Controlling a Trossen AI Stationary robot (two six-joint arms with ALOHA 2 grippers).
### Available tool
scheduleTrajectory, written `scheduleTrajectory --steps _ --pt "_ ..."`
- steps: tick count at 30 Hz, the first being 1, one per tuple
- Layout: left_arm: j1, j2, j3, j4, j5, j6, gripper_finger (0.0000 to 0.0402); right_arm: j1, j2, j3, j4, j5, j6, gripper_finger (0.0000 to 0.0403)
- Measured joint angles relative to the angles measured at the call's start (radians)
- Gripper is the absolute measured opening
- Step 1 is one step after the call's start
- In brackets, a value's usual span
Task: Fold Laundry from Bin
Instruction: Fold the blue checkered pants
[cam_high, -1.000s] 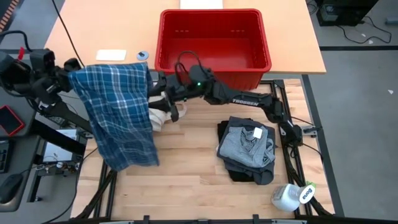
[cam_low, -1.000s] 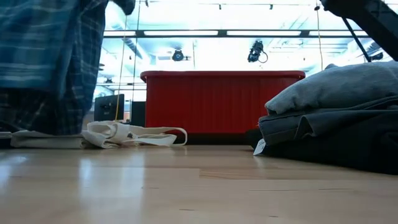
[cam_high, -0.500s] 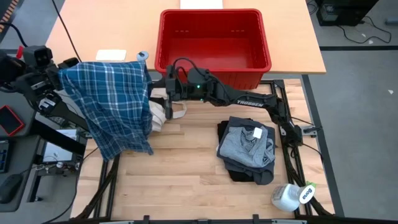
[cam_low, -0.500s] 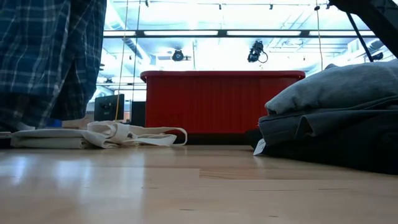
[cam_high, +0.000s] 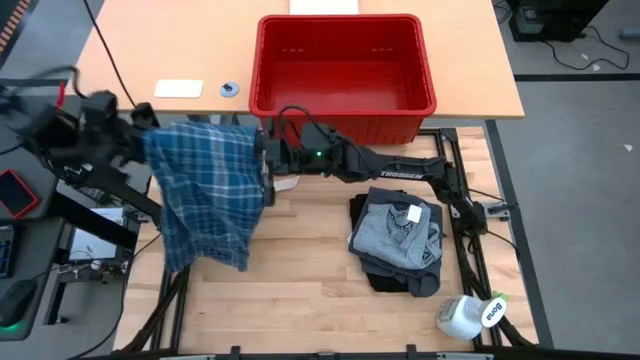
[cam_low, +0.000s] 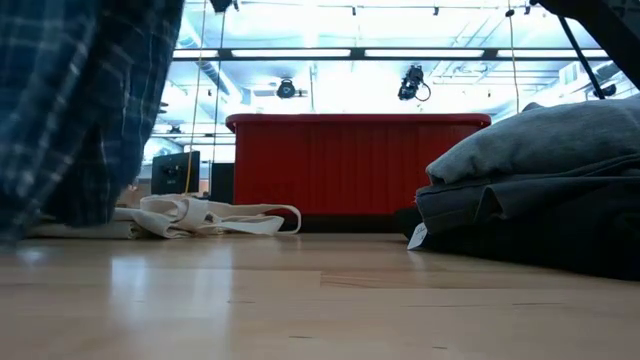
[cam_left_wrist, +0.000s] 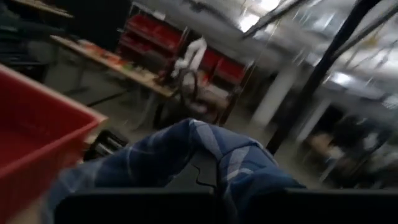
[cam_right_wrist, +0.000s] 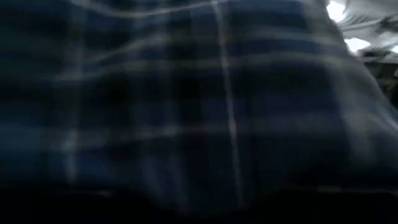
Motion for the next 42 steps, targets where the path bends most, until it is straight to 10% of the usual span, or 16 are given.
scheduleTrajectory --steps 9,21,31,42 --pt "0.0 0.047 0.0 -0.191 -0.008 -0.006 0.0006 -0.006 -0.058 -0.001 -0.008 -0.301 0.2 0.0197" --pt "0.064 0.098 0.0 -0.035 -0.009 0.253 0.0003 -0.003 -0.236 0.0 -0.133 -0.143 0.215 0.0197" --pt "0.394 0.198 0.0 0.225 -0.128 0.732 0.0001 -0.136 -0.297 0.0 -0.322 0.045 0.111 0.0197" --pt "0.834 0.349 0.0 0.494 0.222 0.928 0.0001 -0.33 -0.299 0.0 -0.137 -0.095 0.15 0.0197"
